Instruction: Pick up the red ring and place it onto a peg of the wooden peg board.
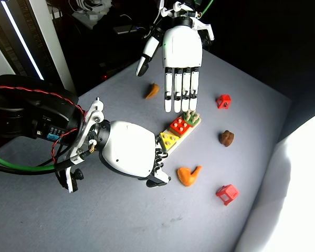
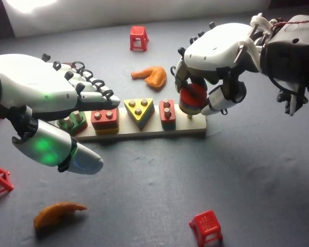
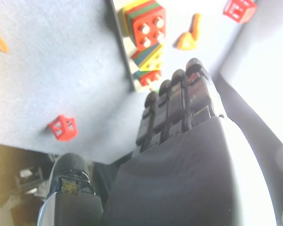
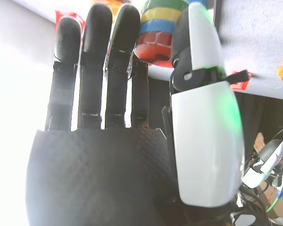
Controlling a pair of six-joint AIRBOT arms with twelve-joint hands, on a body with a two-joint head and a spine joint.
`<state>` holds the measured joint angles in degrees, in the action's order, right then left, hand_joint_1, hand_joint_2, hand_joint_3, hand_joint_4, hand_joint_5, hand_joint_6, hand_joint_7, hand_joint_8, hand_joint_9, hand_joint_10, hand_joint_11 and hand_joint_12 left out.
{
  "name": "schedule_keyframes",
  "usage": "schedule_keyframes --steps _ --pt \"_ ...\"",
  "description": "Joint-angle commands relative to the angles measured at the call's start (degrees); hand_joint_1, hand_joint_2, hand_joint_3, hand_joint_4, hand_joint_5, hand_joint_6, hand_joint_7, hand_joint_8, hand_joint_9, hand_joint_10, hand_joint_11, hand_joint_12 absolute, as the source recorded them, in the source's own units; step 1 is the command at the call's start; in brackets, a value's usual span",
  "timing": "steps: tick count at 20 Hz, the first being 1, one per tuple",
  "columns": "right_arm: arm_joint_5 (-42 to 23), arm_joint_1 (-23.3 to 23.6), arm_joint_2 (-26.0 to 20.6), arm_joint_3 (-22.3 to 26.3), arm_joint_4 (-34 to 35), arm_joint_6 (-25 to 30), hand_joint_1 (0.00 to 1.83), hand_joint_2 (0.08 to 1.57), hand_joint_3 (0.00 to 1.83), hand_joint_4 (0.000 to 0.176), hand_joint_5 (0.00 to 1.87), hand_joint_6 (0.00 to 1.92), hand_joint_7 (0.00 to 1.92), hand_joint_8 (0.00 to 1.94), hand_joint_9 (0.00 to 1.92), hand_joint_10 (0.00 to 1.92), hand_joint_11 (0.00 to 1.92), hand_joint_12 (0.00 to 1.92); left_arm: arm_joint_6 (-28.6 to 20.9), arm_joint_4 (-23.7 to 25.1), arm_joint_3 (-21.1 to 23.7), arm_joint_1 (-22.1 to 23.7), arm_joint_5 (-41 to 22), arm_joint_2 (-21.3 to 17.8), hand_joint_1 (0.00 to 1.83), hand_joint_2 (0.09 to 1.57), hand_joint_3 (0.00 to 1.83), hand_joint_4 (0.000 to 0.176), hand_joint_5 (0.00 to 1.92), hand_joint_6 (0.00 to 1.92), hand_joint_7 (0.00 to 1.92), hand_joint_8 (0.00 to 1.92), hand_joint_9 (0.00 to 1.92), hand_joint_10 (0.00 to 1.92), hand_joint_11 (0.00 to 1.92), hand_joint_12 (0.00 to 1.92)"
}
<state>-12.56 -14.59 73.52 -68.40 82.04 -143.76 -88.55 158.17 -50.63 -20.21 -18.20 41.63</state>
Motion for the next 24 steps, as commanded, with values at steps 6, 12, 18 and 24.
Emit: schedule_keyframes --steps 6,12,18,24 --pt "-1.25 -0.67 -0.65 1.39 -1.1 -1.42 1.24 1.15 0.0 0.0 0.89 1.22 0.95 0.96 0.76 1.06 0.4 1.52 -0.11 0.61 0.13 0.8 4.61 0.18 0.0 1.1 0.0 0.0 0.03 0.01 0.01 0.0 0.0 0.0 0.01 0.01" --pt "-1.43 -0.95 -0.66 1.53 -1.11 -2.1 1.36 1.15 0.0 0.0 0.86 1.22 0.97 0.94 0.77 1.35 0.42 1.53 -0.12 0.61 0.13 0.81 4.61 0.18 0.0 1.1 0.0 0.0 0.05 0.01 0.04 0.01 0.03 0.01 0.04 0.02" --pt "-0.83 -0.67 -1.35 1.89 -1.1 -2.09 1.21 1.14 0.0 0.003 0.87 1.22 0.99 0.93 0.81 0.87 0.44 1.49 -0.12 0.61 0.13 0.81 4.61 0.17 0.0 1.09 0.0 0.0 0.05 0.01 0.04 0.01 0.02 0.01 0.02 0.01" --pt "-0.24 -0.54 -2.26 3.38 -1.1 -2.11 1.23 1.16 0.0 0.0 0.86 1.23 0.95 0.99 0.75 1.05 0.41 1.5 -0.13 0.61 0.13 0.82 4.61 0.17 0.0 1.09 0.0 0.0 0.04 0.0 0.03 0.0 0.02 0.0 0.02 0.01"
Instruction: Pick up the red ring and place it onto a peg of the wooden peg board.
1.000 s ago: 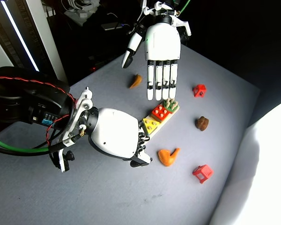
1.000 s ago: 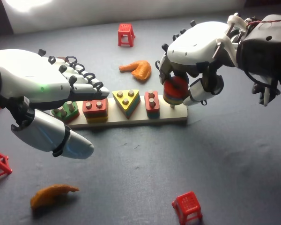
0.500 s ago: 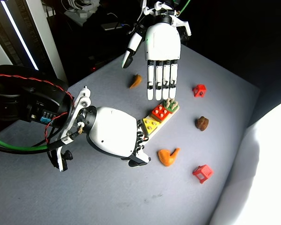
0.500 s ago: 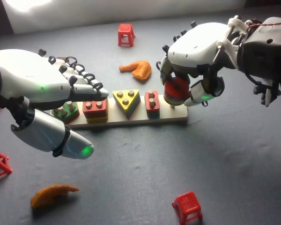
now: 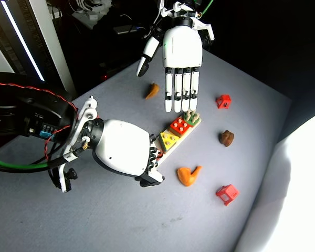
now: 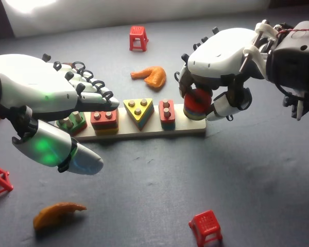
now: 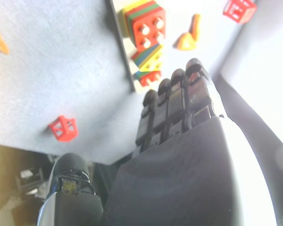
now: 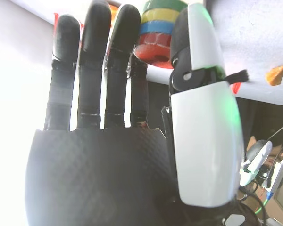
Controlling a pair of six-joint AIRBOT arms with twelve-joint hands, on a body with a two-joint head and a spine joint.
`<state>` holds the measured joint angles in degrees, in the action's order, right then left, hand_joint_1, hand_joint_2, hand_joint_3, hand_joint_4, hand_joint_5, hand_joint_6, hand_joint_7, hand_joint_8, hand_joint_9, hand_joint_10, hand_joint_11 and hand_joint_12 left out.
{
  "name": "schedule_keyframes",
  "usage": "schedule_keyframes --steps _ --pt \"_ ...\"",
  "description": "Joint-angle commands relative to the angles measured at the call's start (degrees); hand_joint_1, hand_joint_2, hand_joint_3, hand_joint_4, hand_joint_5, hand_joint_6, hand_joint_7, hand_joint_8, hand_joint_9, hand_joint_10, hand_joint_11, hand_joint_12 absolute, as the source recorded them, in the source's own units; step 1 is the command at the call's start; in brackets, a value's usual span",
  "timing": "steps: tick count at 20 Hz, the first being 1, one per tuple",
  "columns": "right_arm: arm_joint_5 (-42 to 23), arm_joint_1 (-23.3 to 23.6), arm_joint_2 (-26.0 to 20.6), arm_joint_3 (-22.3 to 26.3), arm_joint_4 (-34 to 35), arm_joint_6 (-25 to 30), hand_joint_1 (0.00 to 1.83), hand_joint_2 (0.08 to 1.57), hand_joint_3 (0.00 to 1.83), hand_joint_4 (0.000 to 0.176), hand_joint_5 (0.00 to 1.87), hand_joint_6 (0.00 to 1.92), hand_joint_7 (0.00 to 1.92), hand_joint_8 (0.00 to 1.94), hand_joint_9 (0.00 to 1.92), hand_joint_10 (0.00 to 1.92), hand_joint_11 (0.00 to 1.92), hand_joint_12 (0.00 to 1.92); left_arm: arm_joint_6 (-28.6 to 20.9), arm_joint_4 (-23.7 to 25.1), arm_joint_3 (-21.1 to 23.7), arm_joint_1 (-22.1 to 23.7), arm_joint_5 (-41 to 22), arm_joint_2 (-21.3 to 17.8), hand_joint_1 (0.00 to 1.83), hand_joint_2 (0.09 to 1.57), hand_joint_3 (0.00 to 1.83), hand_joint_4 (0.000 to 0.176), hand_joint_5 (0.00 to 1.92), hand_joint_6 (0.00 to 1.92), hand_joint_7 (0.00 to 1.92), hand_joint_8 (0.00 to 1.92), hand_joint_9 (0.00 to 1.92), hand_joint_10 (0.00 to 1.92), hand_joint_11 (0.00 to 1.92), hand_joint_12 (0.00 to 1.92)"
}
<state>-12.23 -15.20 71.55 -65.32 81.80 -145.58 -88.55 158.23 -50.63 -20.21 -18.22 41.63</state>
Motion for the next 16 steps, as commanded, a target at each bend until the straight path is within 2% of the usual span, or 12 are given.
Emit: schedule_keyframes --steps 1,2,4,6,7,8,10,11,12,14,15,16 --pt "-0.67 0.1 -0.32 0.29 -0.86 -0.34 1.2 1.16 0.0 0.004 0.85 1.25 0.94 1.01 0.77 0.94 0.41 1.49 -0.13 0.54 0.13 0.82 4.63 0.17 0.0 1.09 0.0 0.0 0.02 0.0 0.0 0.0 0.0 0.0 0.0 0.0" --pt "-0.78 0.16 -0.39 0.27 -0.87 -0.55 1.32 1.16 0.0 0.0 0.84 1.25 0.96 0.95 0.77 1.27 0.42 1.5 -0.13 0.54 0.13 0.82 4.63 0.17 0.0 1.09 0.0 0.0 0.03 0.01 0.01 0.0 0.01 0.0 0.02 0.01" --pt "-0.87 0.39 -0.46 -0.08 -0.87 -0.84 1.35 1.16 0.0 0.0 0.83 1.28 0.96 0.94 0.76 1.35 0.42 1.51 -0.13 0.54 0.13 0.82 4.63 0.17 0.0 1.09 0.0 0.0 0.02 0.0 0.0 0.0 0.0 0.0 0.0 0.0" --pt "-0.86 0.73 -0.32 -0.76 -0.87 -0.82 1.22 1.14 0.0 0.0 0.88 1.23 0.99 0.92 0.8 0.9 0.44 1.48 -0.13 0.54 0.13 0.83 4.63 0.17 0.0 1.09 0.0 0.0 0.02 0.0 0.01 0.0 0.0 0.0 0.01 0.0" --pt "-0.86 1.18 0.03 -1.36 -0.86 -0.8 1.2 1.16 0.0 0.003 0.85 1.26 0.95 0.99 0.78 0.86 0.41 1.5 -0.13 0.54 0.13 0.91 4.64 0.18 0.0 1.08 0.0 0.0 0.02 0.0 0.01 0.0 0.0 0.0 0.01 0.01" --pt "-0.86 1.48 0.25 -1.72 -0.86 -0.8 1.33 1.15 0.0 0.0 0.86 1.23 0.97 0.95 0.77 1.25 0.42 1.52 -0.13 0.54 0.13 0.96 4.64 0.18 0.0 1.09 0.0 0.0 0.04 0.01 0.02 0.01 0.01 0.0 0.02 0.01" --pt "-0.84 2.25 0.86 -2.7 -0.85 -0.82 1.21 1.15 0.0 0.001 0.88 1.22 0.96 0.97 0.79 0.91 0.43 1.49 -0.13 0.54 0.14 1.01 4.64 0.18 0.0 1.09 0.0 0.0 0.04 0.01 0.02 0.01 0.0 0.0 0.01 0.01" --pt "-0.84 2.41 0.99 -2.86 -0.85 -0.82 1.33 1.15 0.0 0.0 0.85 1.23 0.98 0.92 0.79 1.25 0.44 1.48 -0.13 0.54 0.14 1.01 4.64 0.18 0.0 1.08 0.0 0.0 0.04 0.01 0.02 0.0 0.01 0.0 0.02 0.01" --pt "-0.83 2.46 1.06 -2.89 -0.85 -0.82 1.23 1.15 0.0 0.0 0.86 1.23 0.97 0.95 0.78 1.03 0.44 1.48 -0.13 0.54 0.14 1.01 4.64 0.18 0.0 1.09 0.0 0.0 0.03 0.0 0.02 0.0 0.01 0.0 0.01 0.01" --pt "-0.84 2.4 1.22 -2.86 -0.85 -0.82 1.2 1.16 0.0 0.007 0.86 1.25 0.94 1.0 0.78 0.9 0.42 1.5 -0.13 0.54 0.13 1.01 4.64 0.18 0.0 1.1 0.01 0.0 0.04 0.01 0.02 0.01 0.0 0.0 0.0 0.0" --pt "-0.84 2.35 1.25 -2.83 -0.85 -0.82 1.33 1.16 0.0 0.0 0.83 1.25 0.97 0.95 0.77 1.26 0.42 1.49 -0.13 0.54 0.13 1.01 4.64 0.18 0.0 1.1 0.0 0.0 0.05 0.01 0.03 0.01 0.01 0.0 0.02 0.01" --pt "-0.84 2.3 1.25 -2.71 -0.84 -0.82 1.35 1.16 0.0 0.0 0.82 1.27 0.97 0.95 0.77 1.34 0.43 1.49 -0.13 0.54 0.13 1.01 4.63 0.18 0.0 1.1 0.0 0.0 0.05 0.01 0.03 0.0 0.01 0.0 0.02 0.01"
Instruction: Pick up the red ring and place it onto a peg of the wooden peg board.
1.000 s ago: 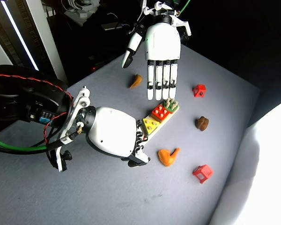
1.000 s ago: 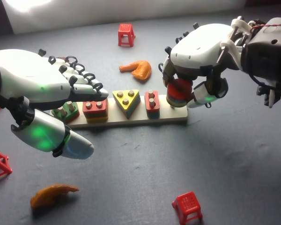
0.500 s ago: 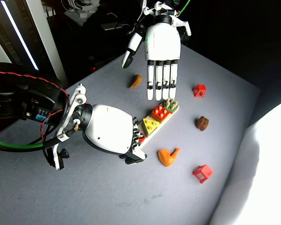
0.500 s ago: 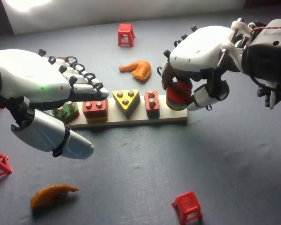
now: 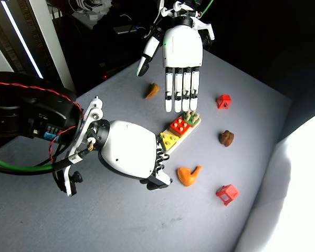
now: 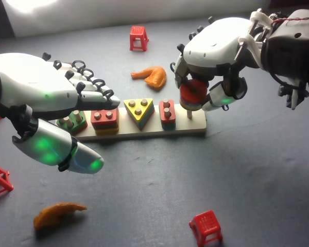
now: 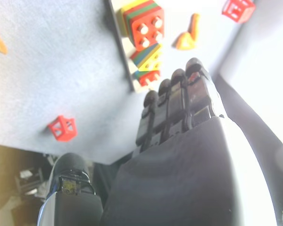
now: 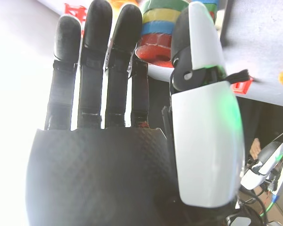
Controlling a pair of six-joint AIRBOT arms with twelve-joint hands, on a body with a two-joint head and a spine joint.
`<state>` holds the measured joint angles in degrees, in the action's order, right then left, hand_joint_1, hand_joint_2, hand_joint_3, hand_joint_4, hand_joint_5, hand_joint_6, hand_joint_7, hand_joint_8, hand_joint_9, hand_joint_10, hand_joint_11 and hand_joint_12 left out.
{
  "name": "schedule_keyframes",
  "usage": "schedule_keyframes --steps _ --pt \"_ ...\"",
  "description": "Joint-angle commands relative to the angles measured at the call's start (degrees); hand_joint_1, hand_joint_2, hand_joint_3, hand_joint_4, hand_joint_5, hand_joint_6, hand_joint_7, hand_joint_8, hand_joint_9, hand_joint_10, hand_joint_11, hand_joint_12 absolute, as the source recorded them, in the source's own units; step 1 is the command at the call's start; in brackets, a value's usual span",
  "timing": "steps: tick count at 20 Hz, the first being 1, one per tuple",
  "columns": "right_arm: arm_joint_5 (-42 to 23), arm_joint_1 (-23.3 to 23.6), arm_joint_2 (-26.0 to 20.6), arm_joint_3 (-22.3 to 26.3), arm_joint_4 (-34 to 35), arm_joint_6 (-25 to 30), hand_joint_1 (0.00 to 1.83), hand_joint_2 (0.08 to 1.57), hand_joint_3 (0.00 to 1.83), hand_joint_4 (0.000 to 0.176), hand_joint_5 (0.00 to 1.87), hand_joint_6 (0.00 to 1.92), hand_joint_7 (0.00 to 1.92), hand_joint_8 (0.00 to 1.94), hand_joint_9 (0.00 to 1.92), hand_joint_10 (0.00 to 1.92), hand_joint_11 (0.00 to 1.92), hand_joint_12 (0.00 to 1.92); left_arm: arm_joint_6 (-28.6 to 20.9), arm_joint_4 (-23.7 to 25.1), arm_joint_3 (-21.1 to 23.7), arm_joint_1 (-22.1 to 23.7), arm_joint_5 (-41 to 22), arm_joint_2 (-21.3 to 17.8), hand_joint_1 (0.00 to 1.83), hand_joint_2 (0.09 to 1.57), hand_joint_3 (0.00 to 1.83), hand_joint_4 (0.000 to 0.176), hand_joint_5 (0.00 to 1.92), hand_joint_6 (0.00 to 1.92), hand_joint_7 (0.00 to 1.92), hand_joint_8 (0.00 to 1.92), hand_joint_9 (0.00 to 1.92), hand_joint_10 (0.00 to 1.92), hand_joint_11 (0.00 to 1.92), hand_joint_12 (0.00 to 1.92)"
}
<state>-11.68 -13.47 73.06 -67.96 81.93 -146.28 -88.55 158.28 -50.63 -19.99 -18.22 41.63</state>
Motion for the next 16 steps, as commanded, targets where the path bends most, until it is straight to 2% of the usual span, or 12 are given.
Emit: schedule_keyframes --steps 1,2,3,4,6,7,8,16 --pt "-1.39 0.39 -0.33 0.2 -0.97 -0.14 1.35 1.16 0.0 0.0 0.82 1.27 0.97 0.95 0.77 1.36 0.43 1.49 -0.13 0.5 0.13 0.79 4.63 0.17 0.0 1.1 0.0 0.0 0.05 0.01 0.02 0.0 0.01 0.0 0.01 0.01" --pt "-1.39 0.21 -0.38 0.36 -0.97 -0.14 1.36 1.16 0.0 0.0 0.83 1.25 0.98 0.93 0.77 1.35 0.44 1.49 -0.13 0.5 0.13 0.78 4.63 0.17 0.0 1.09 0.0 0.0 0.05 0.01 0.02 0.0 0.01 0.0 0.02 0.01" --pt "-1.39 -0.12 -0.41 0.49 -0.98 -0.17 1.23 1.16 0.0 0.0 0.84 1.27 0.97 0.96 0.76 1.06 0.43 1.48 -0.13 0.5 0.13 0.76 4.63 0.17 0.0 1.09 0.0 0.0 0.03 0.0 0.01 0.0 0.0 0.0 0.0 0.01" --pt "-1.41 -0.4 -0.39 0.5 -0.98 -0.17 1.33 1.15 0.0 0.0 0.83 1.26 0.98 0.93 0.77 1.28 0.44 1.49 -0.13 0.5 0.13 0.75 4.63 0.17 0.0 1.09 0.0 0.0 0.03 0.0 0.01 0.0 0.0 0.0 0.01 0.01" --pt "-1.43 -0.61 -0.37 0.57 -0.98 -0.17 1.35 1.16 0.0 0.0 0.83 1.26 0.96 0.96 0.77 1.36 0.44 1.5 -0.13 0.5 0.13 0.75 4.63 0.17 0.0 1.09 0.0 0.0 0.06 0.01 0.04 0.02 0.03 0.01 0.04 0.02" --pt "-1.43 -0.71 -0.33 0.61 -0.98 -0.17 1.23 1.15 0.0 0.0 0.86 1.25 0.97 0.95 0.76 1.06 0.44 1.49 -0.13 0.5 0.13 0.75 4.63 0.17 0.0 1.1 0.0 0.0 0.05 0.01 0.03 0.01 0.02 0.01 0.02 0.02" --pt "-1.46 -0.75 -0.31 0.6 -0.99 -0.18 1.21 1.15 0.0 0.0 0.86 1.25 0.97 0.96 0.79 0.92 0.43 1.46 -0.13 0.5 0.13 0.75 4.63 0.17 0.0 1.1 0.0 0.0 0.03 0.0 0.02 0.0 0.01 0.0 0.01 0.01" --pt "-1.79 -0.57 0.77 0.53 -0.99 -0.39 1.2 1.15 0.0 0.0 0.86 1.26 0.96 0.96 0.79 0.85 0.42 1.48 -0.13 0.5 0.13 0.76 4.63 0.17 0.0 1.11 0.0 0.0 0.04 0.01 0.02 0.01 0.0 0.0 0.01 0.0"
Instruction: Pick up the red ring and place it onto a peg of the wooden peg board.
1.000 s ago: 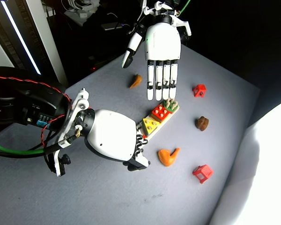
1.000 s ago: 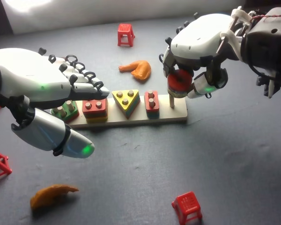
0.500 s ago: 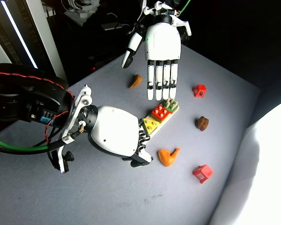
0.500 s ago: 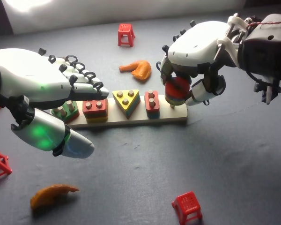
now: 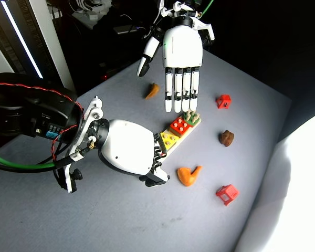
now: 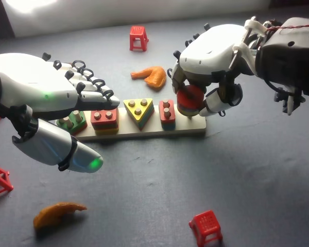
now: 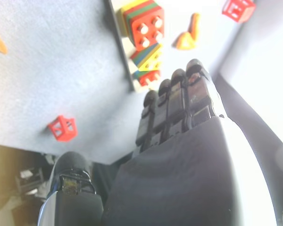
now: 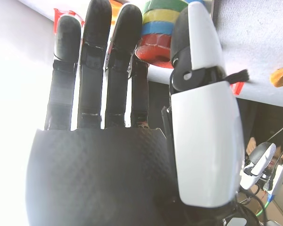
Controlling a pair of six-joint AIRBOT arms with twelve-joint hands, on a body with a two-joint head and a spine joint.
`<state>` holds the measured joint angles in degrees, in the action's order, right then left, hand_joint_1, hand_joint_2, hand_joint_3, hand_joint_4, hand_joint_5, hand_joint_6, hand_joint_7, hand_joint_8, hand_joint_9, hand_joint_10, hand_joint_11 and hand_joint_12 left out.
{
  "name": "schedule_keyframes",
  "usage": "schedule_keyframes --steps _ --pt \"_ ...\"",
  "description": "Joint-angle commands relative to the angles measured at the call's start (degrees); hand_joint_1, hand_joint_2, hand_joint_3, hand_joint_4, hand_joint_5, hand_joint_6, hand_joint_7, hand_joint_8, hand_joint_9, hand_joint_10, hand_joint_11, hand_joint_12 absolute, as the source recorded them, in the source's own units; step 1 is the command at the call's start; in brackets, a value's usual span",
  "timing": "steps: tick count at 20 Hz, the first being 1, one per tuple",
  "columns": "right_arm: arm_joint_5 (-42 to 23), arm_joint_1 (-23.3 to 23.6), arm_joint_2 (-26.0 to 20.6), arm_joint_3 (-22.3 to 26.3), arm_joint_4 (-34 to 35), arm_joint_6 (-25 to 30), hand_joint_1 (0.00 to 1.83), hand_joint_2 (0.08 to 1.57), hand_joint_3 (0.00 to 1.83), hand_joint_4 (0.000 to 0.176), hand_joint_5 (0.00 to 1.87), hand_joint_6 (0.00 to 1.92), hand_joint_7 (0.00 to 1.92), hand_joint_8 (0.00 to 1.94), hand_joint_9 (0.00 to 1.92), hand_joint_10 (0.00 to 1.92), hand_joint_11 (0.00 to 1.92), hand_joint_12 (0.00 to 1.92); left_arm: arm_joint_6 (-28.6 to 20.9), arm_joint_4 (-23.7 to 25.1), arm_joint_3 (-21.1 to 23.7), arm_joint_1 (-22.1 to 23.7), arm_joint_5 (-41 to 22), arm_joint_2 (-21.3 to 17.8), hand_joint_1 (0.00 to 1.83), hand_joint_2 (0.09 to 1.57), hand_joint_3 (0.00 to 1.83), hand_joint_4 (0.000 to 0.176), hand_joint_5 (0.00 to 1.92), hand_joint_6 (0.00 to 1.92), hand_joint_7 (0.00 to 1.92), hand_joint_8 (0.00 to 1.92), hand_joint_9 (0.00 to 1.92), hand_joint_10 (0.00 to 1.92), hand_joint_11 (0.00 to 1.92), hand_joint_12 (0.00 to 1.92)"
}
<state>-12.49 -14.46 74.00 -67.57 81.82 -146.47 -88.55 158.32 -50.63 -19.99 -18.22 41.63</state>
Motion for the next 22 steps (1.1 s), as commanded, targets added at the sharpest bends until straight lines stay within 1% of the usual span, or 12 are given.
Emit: schedule_keyframes --steps 1,4,5,6,10,11,12,13,15,18,19,22 --pt "-0.98 0.5 -0.09 0.15 -0.88 -0.19 1.21 1.14 0.0 0.0 0.88 1.24 0.99 0.92 0.81 0.84 0.45 1.47 -0.13 0.46 0.13 0.76 4.63 0.17 0.0 1.11 0.0 0.0 0.02 0.0 0.02 0.0 0.0 0.0 0.01 0.01" --pt "-1.03 0.42 -0.26 0.15 -0.88 -0.2 1.21 1.14 0.0 0.0 0.89 1.22 0.99 0.91 0.83 0.85 0.45 1.49 -0.13 0.46 0.13 0.72 4.63 0.16 0.0 1.1 0.0 0.0 0.03 0.0 0.02 0.01 0.01 0.0 0.01 0.01" --pt "-1.02 0.28 -0.5 0.16 -0.88 -0.2 1.33 1.15 0.0 0.0 0.85 1.25 0.97 0.94 0.78 1.25 0.44 1.52 -0.13 0.46 0.12 0.7 4.63 0.15 0.0 1.09 0.0 0.0 0.03 0.0 0.02 0.0 0.0 0.0 0.01 0.01" --pt "-1.02 0.17 -0.74 0.15 -0.89 -0.23 1.35 1.15 0.0 0.0 0.83 1.26 0.98 0.94 0.77 1.33 0.47 1.54 -0.13 0.46 0.11 0.7 4.63 0.15 0.0 1.1 0.0 0.0 0.02 0.0 0.0 0.0 0.0 0.0 0.01 0.01" --pt "-1.01 0.11 -1.05 0.04 -0.89 -1.19 1.35 1.17 0.0 0.0 0.83 1.29 0.95 0.96 0.75 1.39 0.45 1.6 -0.13 0.46 0.03 0.71 4.63 0.15 0.0 1.11 0.0 0.0 0.04 0.01 0.02 0.01 0.01 0.0 0.02 0.01" --pt "-1.01 0.36 -0.9 -0.08 -0.89 -1.38 1.24 1.15 0.0 0.0 0.88 1.23 0.96 0.96 0.75 1.13 0.45 1.58 -0.13 0.46 0.03 0.71 4.63 0.16 0.0 1.11 0.0 0.0 0.04 0.01 0.02 0.01 0.0 0.0 0.02 0.01" --pt "-1.02 0.48 -0.72 -0.25 -0.89 -1.38 1.21 1.14 0.0 0.002 0.88 1.22 0.98 0.96 0.77 1.04 0.46 1.58 -0.13 0.46 0.05 0.71 4.63 0.17 0.0 1.11 0.0 0.0 0.05 0.02 0.03 0.01 0.02 0.01 0.03 0.02" --pt "-1.04 0.57 -0.42 -0.53 -0.89 -1.38 1.21 1.14 0.0 0.009 0.89 1.21 0.98 0.96 0.77 1.01 0.46 1.58 -0.13 0.46 0.05 0.72 4.63 0.17 0.0 1.11 0.0 0.0 0.05 0.01 0.03 0.01 0.02 0.01 0.03 0.02" --pt "-1.15 0.75 0.25 -1.21 -0.89 -1.38 1.21 1.15 0.0 0.004 0.87 1.24 0.98 0.96 0.78 1.0 0.45 1.59 -0.13 0.46 0.06 0.77 4.63 0.17 0.0 1.11 0.0 0.0 0.02 0.0 0.01 0.0 0.0 0.0 0.01 0.01" --pt "-1.13 0.94 0.79 -1.38 -0.89 -1.38 1.2 1.15 0.0 0.009 0.87 1.23 0.98 0.97 0.77 0.98 0.45 1.57 -0.13 0.46 0.08 0.79 4.63 0.17 0.0 1.11 0.0 0.0 0.03 0.0 0.01 0.0 0.01 0.0 0.02 0.01" --pt "-1.13 0.98 0.86 -1.38 -0.89 -1.38 1.2 1.16 0.0 0.008 0.85 1.26 0.96 1.0 0.76 0.97 0.43 1.57 -0.13 0.46 0.07 0.82 4.63 0.17 0.0 1.11 0.0 0.0 0.02 0.0 0.01 0.0 0.0 0.0 0.01 0.01" --pt "-1.13 0.96 0.88 -1.37 -0.89 -1.38 1.21 1.14 0.0 0.0 0.9 1.21 0.99 0.93 0.79 0.95 0.45 1.54 -0.13 0.46 0.07 0.82 4.63 0.17 0.0 1.11 0.0 0.0 0.03 0.0 0.01 0.0 0.0 0.0 0.01 0.01"
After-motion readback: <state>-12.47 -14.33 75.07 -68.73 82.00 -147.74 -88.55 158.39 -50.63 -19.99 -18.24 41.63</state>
